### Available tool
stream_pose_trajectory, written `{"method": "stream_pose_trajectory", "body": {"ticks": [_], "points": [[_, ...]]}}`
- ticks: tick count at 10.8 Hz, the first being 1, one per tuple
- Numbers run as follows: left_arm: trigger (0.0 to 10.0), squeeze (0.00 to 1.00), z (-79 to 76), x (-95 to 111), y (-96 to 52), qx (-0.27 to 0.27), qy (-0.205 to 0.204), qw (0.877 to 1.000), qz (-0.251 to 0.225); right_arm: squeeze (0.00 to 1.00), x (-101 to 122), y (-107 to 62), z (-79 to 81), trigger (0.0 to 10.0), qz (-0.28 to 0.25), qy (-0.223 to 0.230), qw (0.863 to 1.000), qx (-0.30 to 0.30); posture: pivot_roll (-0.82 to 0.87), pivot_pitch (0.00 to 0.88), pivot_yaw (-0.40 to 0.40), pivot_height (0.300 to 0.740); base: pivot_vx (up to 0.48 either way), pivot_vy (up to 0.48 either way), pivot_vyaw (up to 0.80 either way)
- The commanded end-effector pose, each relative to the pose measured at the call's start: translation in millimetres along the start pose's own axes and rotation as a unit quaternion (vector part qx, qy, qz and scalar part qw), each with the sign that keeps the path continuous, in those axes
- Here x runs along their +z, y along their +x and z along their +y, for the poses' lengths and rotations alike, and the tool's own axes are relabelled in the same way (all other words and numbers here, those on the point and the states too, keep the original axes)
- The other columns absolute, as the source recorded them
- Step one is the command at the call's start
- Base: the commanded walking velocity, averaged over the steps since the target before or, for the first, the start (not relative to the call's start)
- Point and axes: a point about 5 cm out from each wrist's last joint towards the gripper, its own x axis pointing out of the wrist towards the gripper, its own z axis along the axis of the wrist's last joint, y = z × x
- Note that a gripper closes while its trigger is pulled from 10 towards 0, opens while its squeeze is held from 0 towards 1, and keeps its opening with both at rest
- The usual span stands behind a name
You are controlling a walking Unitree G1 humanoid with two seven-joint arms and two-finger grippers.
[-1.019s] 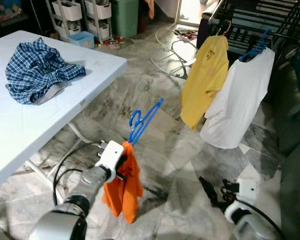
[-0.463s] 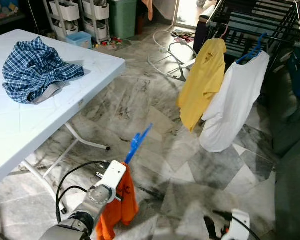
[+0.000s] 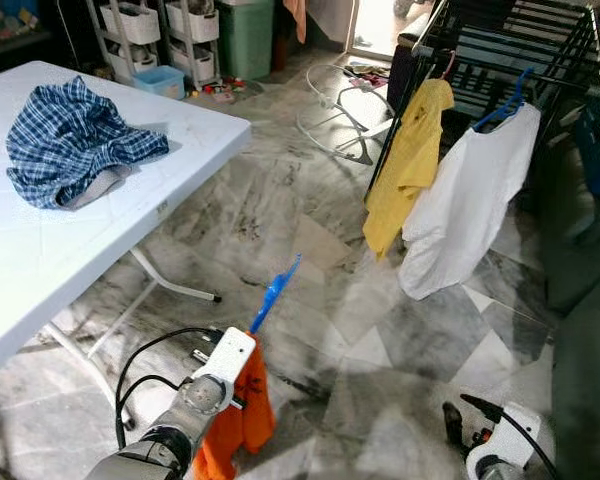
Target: Hang hanger
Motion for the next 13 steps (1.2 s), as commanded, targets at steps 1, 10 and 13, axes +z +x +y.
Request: {"method": "stream_pose_trajectory", "body": {"ticks": [1,10,13], "points": [[4.6,0.00,-2.2,8.3,1.9,-0.008,0.017,1.000,-0.007,0.84,-5.4,-2.8,-4.8,10.0,0.003,0.021,1.000,-0.018,0.06,0.000,-0.045,0.740,0.000,0.000,0.00],[10.0,0.00,-42.0,16.6,3.1,-0.081,0.079,0.993,-0.014,0.12,-32.0,-33.3,-42.7,10.0,-0.038,0.054,0.990,-0.122,-0.17,0.000,0.066,0.740,0.000,0.000,-0.05],[10.0,0.00,-46.3,18.5,3.2,-0.089,0.082,0.993,-0.013,0.11,-31.9,-35.6,-40.1,10.0,-0.054,0.042,0.990,-0.122,-0.21,0.000,0.092,0.740,0.000,0.000,0.00]]}}
